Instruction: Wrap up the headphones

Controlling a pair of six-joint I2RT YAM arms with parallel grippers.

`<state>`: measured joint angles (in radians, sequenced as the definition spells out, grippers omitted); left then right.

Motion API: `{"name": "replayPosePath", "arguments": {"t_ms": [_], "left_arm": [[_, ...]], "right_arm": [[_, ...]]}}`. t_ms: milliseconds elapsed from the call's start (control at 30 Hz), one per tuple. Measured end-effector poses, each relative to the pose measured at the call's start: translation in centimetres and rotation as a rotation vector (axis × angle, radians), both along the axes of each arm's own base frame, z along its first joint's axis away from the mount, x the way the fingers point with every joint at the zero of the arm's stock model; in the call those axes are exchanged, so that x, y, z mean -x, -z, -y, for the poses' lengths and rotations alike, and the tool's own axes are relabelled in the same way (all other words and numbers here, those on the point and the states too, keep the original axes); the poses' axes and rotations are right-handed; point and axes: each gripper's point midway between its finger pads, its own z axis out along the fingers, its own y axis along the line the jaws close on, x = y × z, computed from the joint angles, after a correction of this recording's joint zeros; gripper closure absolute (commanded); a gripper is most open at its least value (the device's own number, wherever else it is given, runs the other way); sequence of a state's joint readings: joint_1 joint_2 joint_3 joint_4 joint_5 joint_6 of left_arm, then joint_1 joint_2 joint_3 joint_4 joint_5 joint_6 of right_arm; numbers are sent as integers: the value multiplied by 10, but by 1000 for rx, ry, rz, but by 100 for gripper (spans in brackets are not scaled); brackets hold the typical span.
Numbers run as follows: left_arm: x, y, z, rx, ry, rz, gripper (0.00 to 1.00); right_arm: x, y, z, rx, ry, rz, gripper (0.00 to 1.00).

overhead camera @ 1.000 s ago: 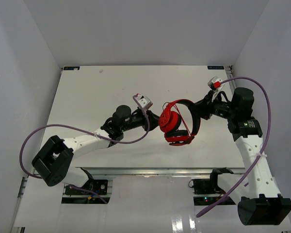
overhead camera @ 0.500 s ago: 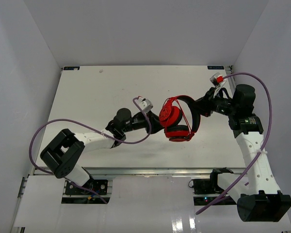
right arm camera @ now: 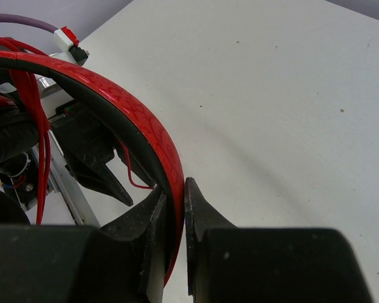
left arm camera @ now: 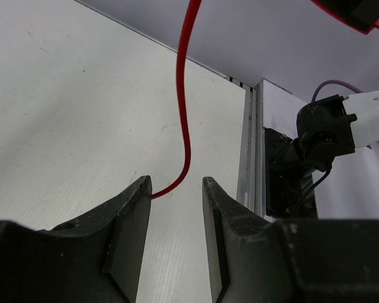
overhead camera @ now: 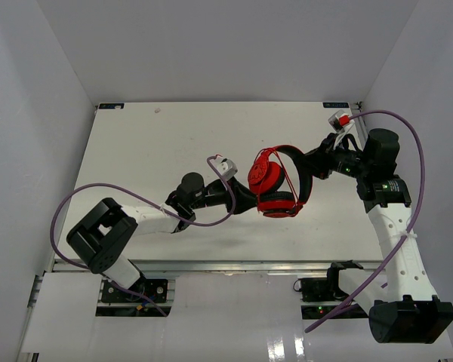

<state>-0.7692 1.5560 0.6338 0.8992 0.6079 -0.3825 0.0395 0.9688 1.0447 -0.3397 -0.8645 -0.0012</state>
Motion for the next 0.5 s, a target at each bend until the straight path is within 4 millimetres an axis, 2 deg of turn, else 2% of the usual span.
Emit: {"name": "replayPosePath", "arguments": {"t_ms": [100,367,500], "left_arm": [[-2,4,-1,-13,-15,-3,41],[-8,18,-5,-60,-52,1,36],[-12,23,-8,-77,-82,6,26]], "right_arm": [[0,0,0,0,0,0,92],[1,-1,0,-6,0,-7,92],[1,-1,-1,-12,1,-15,92]]}}
